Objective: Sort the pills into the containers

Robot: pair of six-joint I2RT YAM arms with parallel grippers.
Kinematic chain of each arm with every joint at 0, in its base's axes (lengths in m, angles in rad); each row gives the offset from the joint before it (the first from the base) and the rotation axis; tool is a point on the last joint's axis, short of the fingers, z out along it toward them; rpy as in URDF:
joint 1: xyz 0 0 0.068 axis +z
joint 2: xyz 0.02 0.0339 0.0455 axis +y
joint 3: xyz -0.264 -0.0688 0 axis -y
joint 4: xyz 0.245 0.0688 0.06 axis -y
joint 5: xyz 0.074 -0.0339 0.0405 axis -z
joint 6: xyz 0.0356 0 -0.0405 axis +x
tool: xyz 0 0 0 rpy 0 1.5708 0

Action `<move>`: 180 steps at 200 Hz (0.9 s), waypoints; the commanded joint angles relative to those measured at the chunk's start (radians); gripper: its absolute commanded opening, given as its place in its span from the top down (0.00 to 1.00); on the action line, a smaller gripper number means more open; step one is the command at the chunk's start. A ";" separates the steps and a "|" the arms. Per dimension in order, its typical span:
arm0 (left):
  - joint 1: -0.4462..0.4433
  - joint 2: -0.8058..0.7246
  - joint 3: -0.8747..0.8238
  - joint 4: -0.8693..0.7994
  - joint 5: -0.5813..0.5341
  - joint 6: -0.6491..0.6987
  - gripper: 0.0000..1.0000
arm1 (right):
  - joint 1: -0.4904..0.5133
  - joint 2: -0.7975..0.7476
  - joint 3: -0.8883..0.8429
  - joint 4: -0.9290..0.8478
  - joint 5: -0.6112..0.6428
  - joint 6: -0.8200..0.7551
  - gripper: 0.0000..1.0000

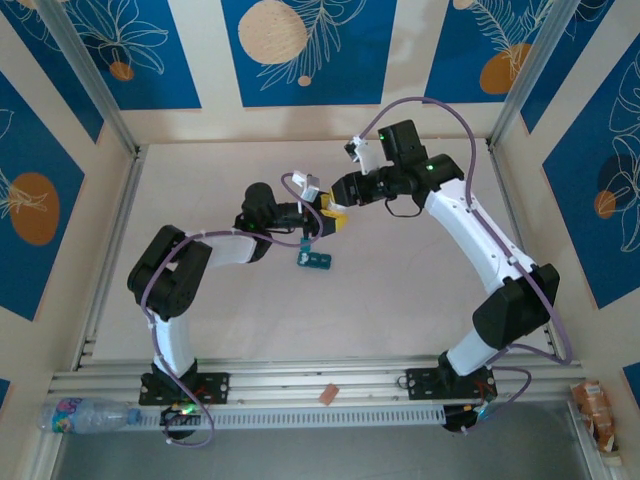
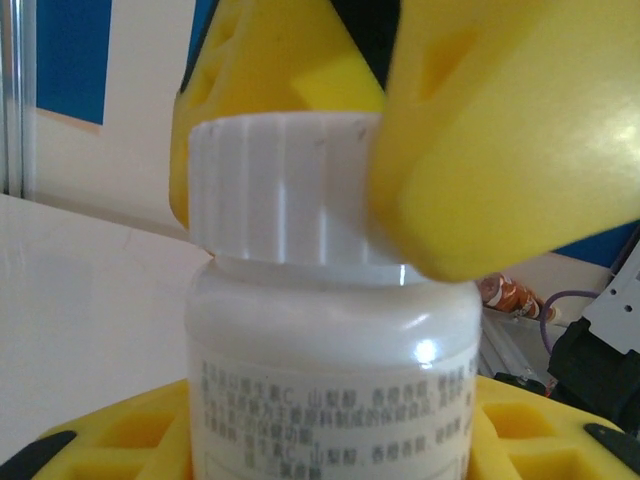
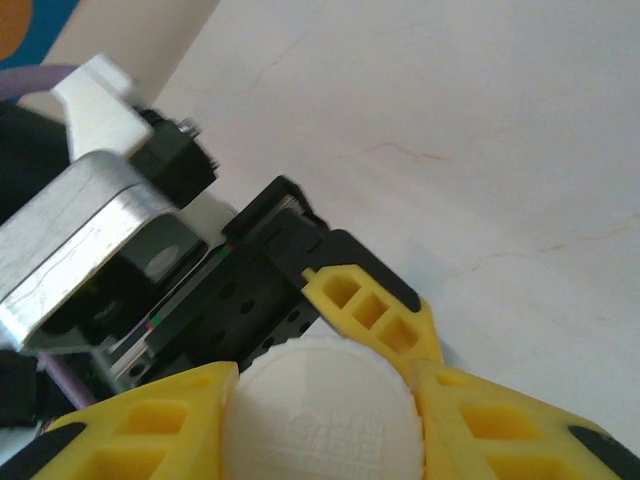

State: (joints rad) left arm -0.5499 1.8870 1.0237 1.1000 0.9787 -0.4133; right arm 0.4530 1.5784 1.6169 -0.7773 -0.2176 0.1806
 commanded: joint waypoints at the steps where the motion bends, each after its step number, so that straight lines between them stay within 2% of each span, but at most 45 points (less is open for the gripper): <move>1: -0.011 -0.027 0.021 0.060 0.000 0.037 1.00 | 0.073 -0.019 -0.065 0.002 0.166 0.197 0.72; 15: -0.010 -0.027 0.021 0.059 0.001 0.039 1.00 | 0.099 -0.037 -0.118 0.045 0.226 0.242 0.72; 41: -0.011 -0.025 0.018 0.059 -0.002 0.042 1.00 | 0.093 -0.070 -0.193 0.130 0.220 0.280 0.73; 102: -0.009 -0.056 -0.028 0.055 -0.048 0.051 1.00 | 0.033 -0.081 -0.174 0.152 0.186 0.268 0.73; 129: -0.007 -0.094 -0.081 0.053 -0.101 0.065 0.71 | 0.005 -0.091 -0.174 0.158 0.161 0.277 0.73; 137: -0.008 -0.105 -0.096 0.047 -0.117 0.071 0.60 | -0.001 -0.094 -0.174 0.156 0.161 0.281 0.73; 139: -0.008 -0.109 -0.101 0.045 -0.121 0.072 0.51 | -0.002 -0.094 -0.173 0.156 0.159 0.282 0.73; 140: -0.008 -0.111 -0.103 0.045 -0.123 0.074 0.41 | -0.003 -0.095 -0.173 0.156 0.159 0.282 0.73; 141: -0.008 -0.113 -0.105 0.043 -0.124 0.076 0.22 | -0.004 -0.096 -0.174 0.156 0.158 0.283 0.73; 142: -0.008 -0.116 -0.107 0.042 -0.126 0.077 0.11 | -0.004 -0.096 -0.175 0.156 0.157 0.283 0.73; 143: -0.008 -0.118 -0.109 0.040 -0.127 0.078 0.06 | -0.006 -0.097 -0.175 0.156 0.157 0.284 0.73; 145: -0.008 -0.122 -0.113 0.037 -0.131 0.081 0.01 | -0.007 -0.099 -0.176 0.157 0.154 0.284 0.73; 180: -0.007 -0.190 -0.178 -0.036 -0.189 0.126 0.00 | -0.041 -0.135 -0.191 0.152 0.153 0.293 0.74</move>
State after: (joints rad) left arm -0.5549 1.7657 0.8833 1.0752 0.8539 -0.3569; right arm 0.4400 1.4868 1.4437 -0.6140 -0.0799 0.4377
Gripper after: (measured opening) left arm 0.989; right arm 0.405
